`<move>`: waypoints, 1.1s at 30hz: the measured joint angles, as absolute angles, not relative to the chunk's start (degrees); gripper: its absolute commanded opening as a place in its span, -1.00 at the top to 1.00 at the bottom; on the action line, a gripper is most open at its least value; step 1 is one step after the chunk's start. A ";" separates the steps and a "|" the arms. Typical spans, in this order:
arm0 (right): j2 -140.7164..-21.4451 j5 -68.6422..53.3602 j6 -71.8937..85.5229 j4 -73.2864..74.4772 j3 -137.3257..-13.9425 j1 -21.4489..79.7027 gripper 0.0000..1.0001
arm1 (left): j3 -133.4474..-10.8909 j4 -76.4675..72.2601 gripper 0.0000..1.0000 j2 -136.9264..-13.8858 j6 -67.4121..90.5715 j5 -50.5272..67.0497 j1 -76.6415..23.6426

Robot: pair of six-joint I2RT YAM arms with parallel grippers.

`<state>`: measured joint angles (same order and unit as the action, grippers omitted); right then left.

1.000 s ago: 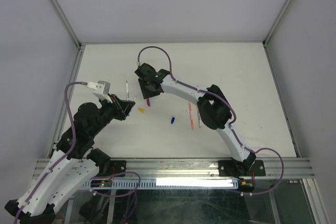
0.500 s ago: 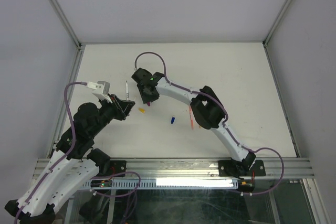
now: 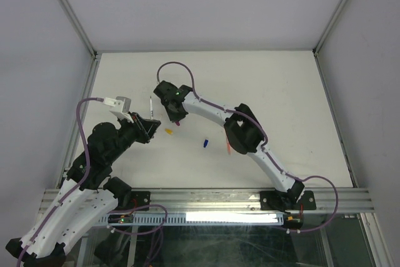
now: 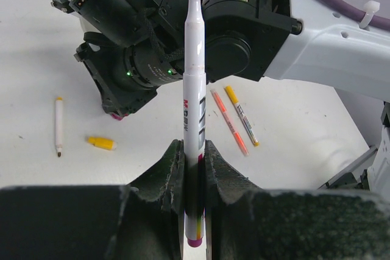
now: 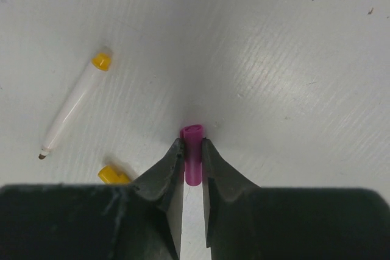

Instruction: Insert the pens into the pen caps

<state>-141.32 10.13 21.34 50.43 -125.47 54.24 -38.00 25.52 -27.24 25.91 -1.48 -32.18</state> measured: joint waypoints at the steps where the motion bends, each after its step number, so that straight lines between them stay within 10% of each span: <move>1: -141.32 10.13 21.32 50.50 -125.47 54.24 0.82 | -38.00 25.52 1.00 -27.24 25.91 -1.48 -32.18; 17: -125.16 10.66 22.26 41.12 -98.76 53.36 1.00 | -38.00 24.64 1.00 -27.68 25.96 -0.82 -32.18; 33: -79.40 8.62 33.04 13.82 -59.33 49.65 1.00 | -36.05 8.78 1.00 -42.61 28.01 10.55 -36.16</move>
<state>-79.40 8.62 33.04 13.82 -59.33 49.65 -36.05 8.78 -42.61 28.01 10.55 -36.16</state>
